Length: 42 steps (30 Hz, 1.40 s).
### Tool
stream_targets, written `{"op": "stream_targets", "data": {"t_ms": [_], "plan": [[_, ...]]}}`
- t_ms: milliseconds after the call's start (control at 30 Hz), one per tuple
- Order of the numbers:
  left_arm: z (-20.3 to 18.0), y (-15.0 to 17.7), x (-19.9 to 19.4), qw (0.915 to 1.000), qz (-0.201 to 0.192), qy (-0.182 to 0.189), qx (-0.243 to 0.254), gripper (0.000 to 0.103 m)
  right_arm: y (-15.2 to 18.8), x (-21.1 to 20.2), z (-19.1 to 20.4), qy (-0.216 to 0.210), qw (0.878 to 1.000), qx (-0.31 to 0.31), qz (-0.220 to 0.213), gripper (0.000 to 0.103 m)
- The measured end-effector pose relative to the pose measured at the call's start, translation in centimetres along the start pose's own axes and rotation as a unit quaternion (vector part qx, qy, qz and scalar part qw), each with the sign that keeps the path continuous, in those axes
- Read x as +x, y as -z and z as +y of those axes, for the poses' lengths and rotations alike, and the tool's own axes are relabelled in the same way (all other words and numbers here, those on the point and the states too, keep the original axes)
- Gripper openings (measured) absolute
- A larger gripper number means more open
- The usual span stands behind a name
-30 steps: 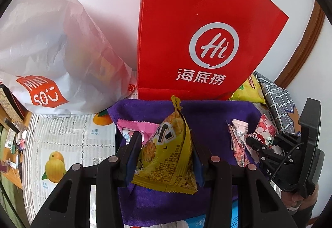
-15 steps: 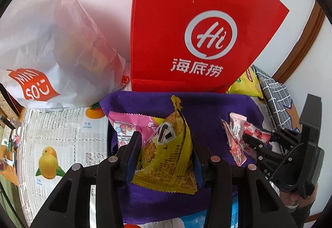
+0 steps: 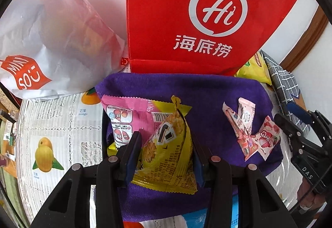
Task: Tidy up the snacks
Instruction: 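Open the right gripper on the towel while the left gripper releases the yellow chip bag, then move both grippers toward the red packet and pink packet beside the tissue pack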
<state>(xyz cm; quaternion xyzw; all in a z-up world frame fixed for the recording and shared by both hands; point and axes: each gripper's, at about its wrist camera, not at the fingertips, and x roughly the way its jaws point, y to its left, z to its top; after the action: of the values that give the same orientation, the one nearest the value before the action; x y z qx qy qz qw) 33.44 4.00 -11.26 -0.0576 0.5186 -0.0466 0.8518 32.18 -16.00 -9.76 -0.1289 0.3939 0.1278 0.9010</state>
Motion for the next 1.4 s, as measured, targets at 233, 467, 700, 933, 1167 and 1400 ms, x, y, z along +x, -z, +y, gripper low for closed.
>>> {"op": "stream_targets", "data": {"t_ms": [233, 467, 700, 933, 1167, 1400], "plan": [[-0.4, 0.0, 0.0, 1.0000, 0.005, -0.004, 0.006, 0.047, 0.0, -0.6, 0.3, 0.002, 1.000, -0.001, -0.010, 0.049], [-1.9, 0.1, -2.9, 0.9991, -0.032, -0.002, 0.028, 0.064, -0.1, -2.4, 0.2, 0.000, 0.999, 0.032, -0.020, 0.073], [-3.0, 0.5, -5.6, 0.9969, -0.063, 0.011, 0.046, 0.064, 0.4, -5.5, -0.1, 0.018, 0.998, 0.060, -0.025, 0.081], [-4.6, 1.5, -8.9, 0.9933, -0.096, 0.026, 0.060, 0.064, 3.1, -9.7, 0.6, 0.097, 0.993, 0.057, -0.019, 0.086], [-6.2, 3.4, -13.5, 0.9857, -0.143, 0.045, 0.076, 0.064, 6.6, -13.8, 1.5, 0.097, 0.992, 0.062, -0.049, 0.086], [-6.2, 6.4, -16.5, 0.9829, -0.161, 0.065, 0.062, 0.064, 9.5, -17.2, 2.9, 0.094, 0.991, 0.054, -0.076, 0.086]]}}
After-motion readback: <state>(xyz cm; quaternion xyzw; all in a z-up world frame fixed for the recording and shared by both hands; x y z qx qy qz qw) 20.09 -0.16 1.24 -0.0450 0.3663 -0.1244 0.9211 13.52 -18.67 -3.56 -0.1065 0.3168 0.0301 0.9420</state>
